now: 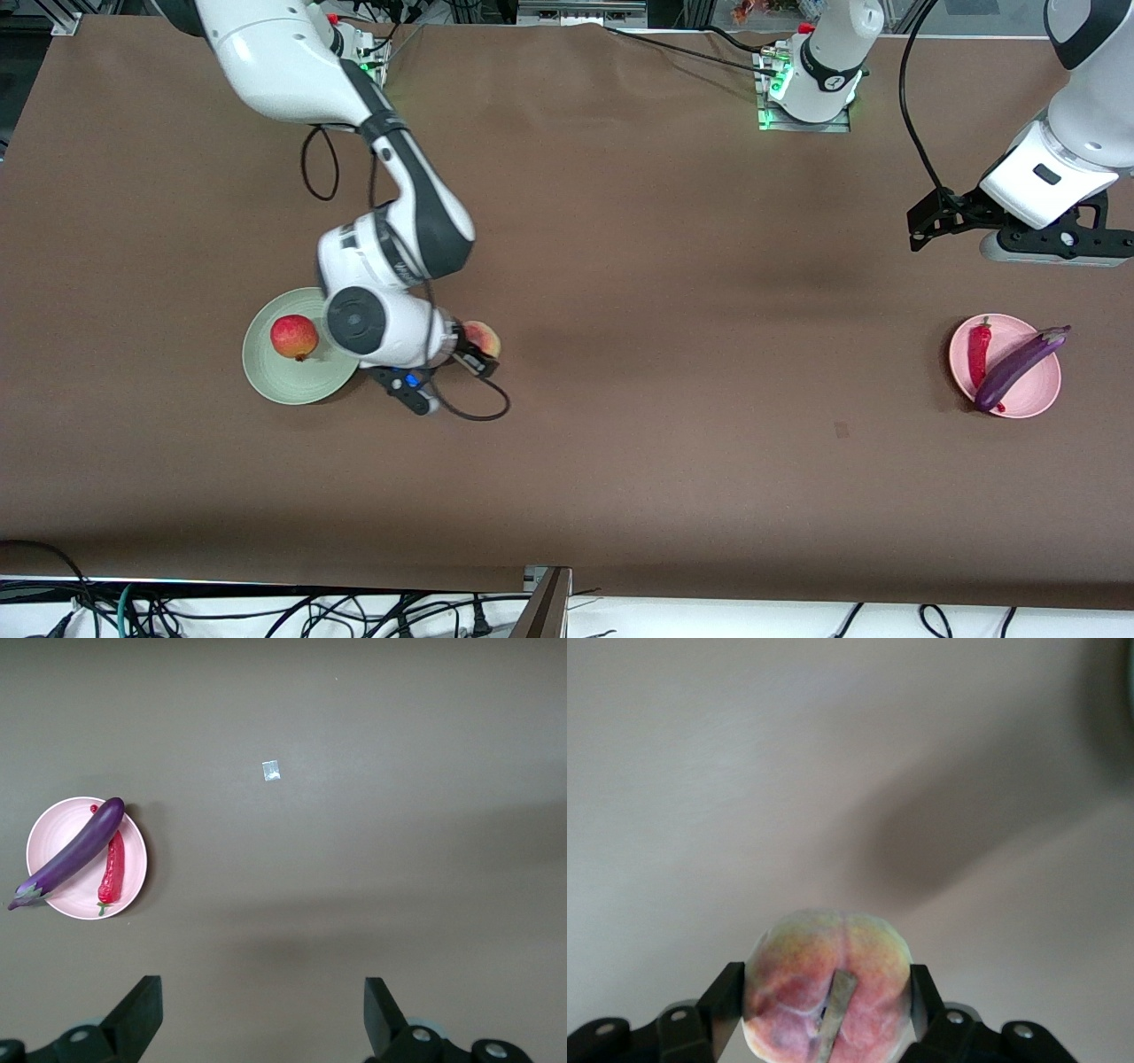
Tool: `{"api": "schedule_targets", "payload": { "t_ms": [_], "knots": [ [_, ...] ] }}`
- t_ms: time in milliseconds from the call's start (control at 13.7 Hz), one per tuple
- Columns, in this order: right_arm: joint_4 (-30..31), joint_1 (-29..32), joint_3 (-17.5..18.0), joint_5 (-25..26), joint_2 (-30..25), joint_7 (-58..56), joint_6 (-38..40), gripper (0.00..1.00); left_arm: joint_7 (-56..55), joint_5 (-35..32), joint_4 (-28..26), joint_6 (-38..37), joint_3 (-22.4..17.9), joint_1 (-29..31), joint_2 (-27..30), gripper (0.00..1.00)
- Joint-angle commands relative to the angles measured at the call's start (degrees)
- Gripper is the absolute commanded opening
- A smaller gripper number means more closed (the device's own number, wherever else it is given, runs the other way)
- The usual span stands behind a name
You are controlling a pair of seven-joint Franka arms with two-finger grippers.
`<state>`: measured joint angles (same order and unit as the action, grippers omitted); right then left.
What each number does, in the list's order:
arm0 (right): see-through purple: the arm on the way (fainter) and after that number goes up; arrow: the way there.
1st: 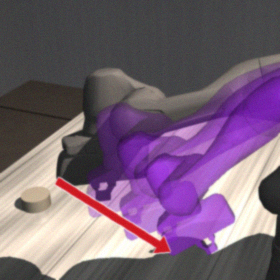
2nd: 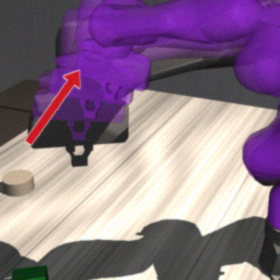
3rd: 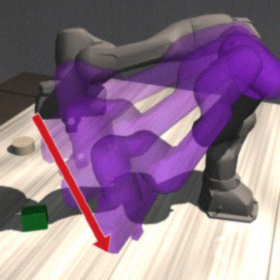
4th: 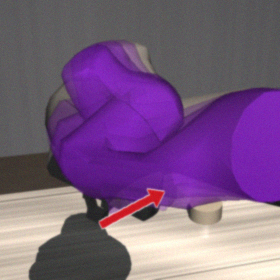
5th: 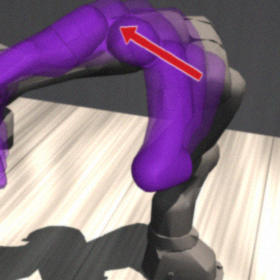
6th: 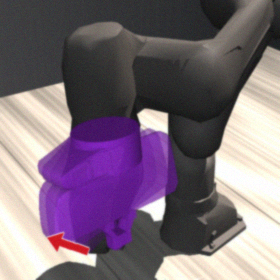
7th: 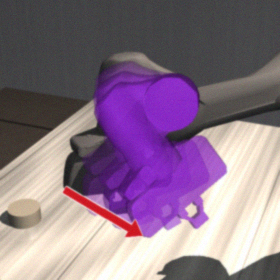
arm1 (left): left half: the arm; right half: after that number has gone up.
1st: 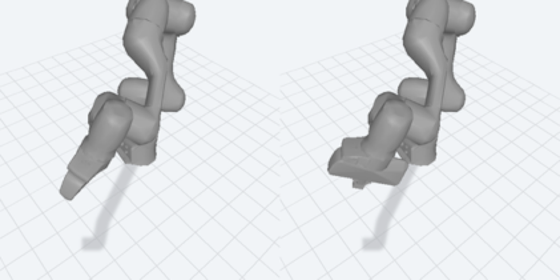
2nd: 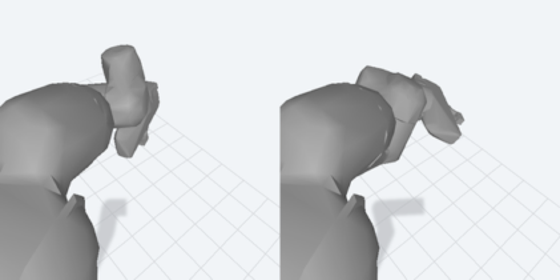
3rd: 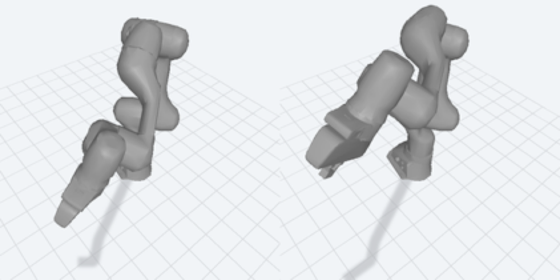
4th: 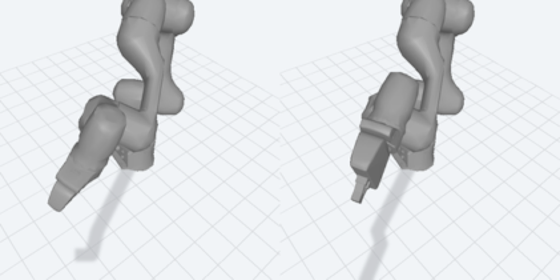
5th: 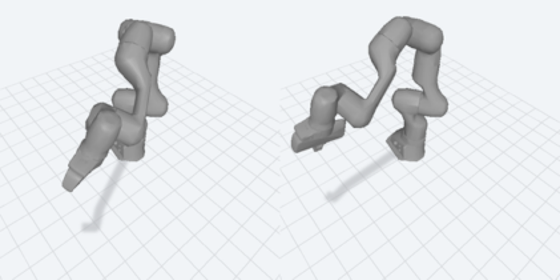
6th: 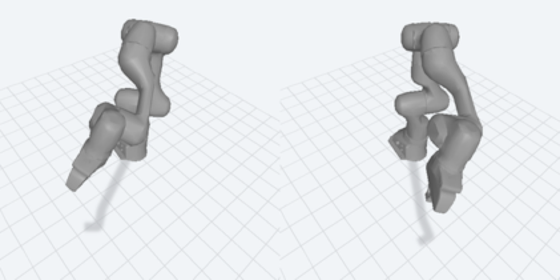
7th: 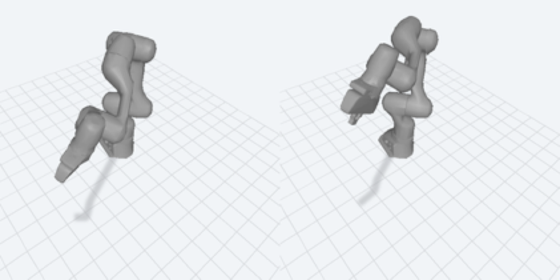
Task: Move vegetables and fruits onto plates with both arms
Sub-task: 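Carry the peach to the green plate and lower it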
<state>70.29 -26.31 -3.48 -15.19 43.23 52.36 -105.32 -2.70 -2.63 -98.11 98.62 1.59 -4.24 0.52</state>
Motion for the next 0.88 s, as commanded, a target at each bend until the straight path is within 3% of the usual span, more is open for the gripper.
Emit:
{"api": "schedule_targets", "payload": {
  "t_ms": [0, 293, 513, 586, 659, 733, 806],
  "knots": [
    [10.4, 3.4, -2.0, 0.3, -7.4, -12.5, 1.8, 0.0, 1.6, 1.0, 0.0, -1.1, -0.1, -0.2, 1.0, 1.0],
    [28.8, 3.4, -11.3, 0.5, -14.7, -34.6, -7.1, 0.0, 1.6, 1.0, 0.0, -1.2, -0.1, -0.1, 1.1, 1.0],
    [32.9, 3.5, -12.9, 0.1, -14.3, -39.1, -11.7, 0.0, 1.6, 1.0, 0.0, -1.3, -0.1, -0.1, 1.1, 1.0],
    [33.0, 4.0, -13.0, 0.1, -13.9, -39.8, -12.4, 0.12, 1.6, 1.0, 0.0, -1.3, -0.1, -0.1, 1.1, 1.0],
    [33.0, 4.7, -13.0, 0.2, -13.4, -40.8, -13.0, 0.63, 1.6, 1.0, 0.0, -1.3, -0.1, -0.1, 1.1, 1.0],
    [32.9, 5.2, -13.0, 0.2, -13.3, -41.2, -13.1, 1.0, 1.6, 1.0, 0.0, -1.3, -0.1, -0.1, 1.1, 1.0],
    [32.4, 5.3, -13.0, 0.2, -13.4, -41.1, -12.5, 1.0, 1.6, 1.0, 0.0, -1.3, -0.1, -0.1, 1.1, 1.0]
  ]
}}
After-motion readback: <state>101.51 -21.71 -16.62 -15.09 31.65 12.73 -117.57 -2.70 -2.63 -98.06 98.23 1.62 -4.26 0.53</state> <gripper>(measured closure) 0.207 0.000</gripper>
